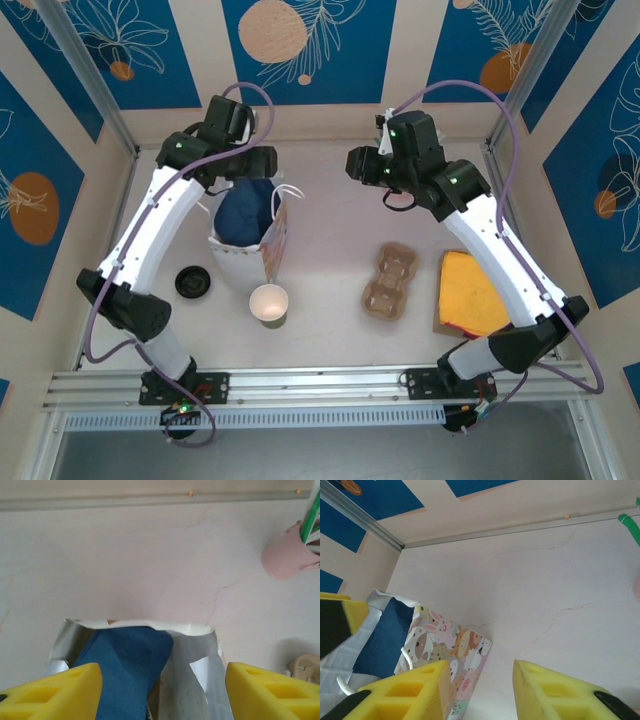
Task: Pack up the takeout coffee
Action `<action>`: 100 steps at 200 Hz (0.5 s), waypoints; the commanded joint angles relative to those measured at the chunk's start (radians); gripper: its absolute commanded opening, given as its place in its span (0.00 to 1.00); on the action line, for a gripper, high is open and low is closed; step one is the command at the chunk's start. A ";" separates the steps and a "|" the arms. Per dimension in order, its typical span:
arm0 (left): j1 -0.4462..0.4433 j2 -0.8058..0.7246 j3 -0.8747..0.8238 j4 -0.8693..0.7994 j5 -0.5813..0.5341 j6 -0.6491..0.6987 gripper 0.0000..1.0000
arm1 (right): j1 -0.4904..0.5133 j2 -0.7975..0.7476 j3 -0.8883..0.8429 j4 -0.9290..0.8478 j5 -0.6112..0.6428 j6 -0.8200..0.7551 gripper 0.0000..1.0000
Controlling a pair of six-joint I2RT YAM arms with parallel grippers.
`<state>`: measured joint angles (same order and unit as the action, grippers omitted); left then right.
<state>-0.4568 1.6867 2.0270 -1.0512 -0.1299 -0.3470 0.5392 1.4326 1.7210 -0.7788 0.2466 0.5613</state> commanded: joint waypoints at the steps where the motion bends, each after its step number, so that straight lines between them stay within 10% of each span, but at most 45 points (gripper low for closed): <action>1: 0.032 -0.019 0.081 0.007 -0.026 0.036 0.75 | -0.019 -0.048 -0.026 -0.019 0.021 0.005 0.42; 53: 0.155 -0.062 0.075 0.024 -0.076 0.071 1.00 | -0.106 -0.103 -0.110 -0.036 0.028 -0.011 0.73; 100: 0.305 -0.141 -0.095 0.093 -0.154 0.078 1.00 | -0.220 -0.173 -0.230 -0.028 0.057 -0.028 1.00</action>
<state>-0.2138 1.5993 2.0098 -1.0023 -0.2188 -0.2821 0.3683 1.3087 1.5394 -0.8005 0.2703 0.5495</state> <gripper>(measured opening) 0.998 0.947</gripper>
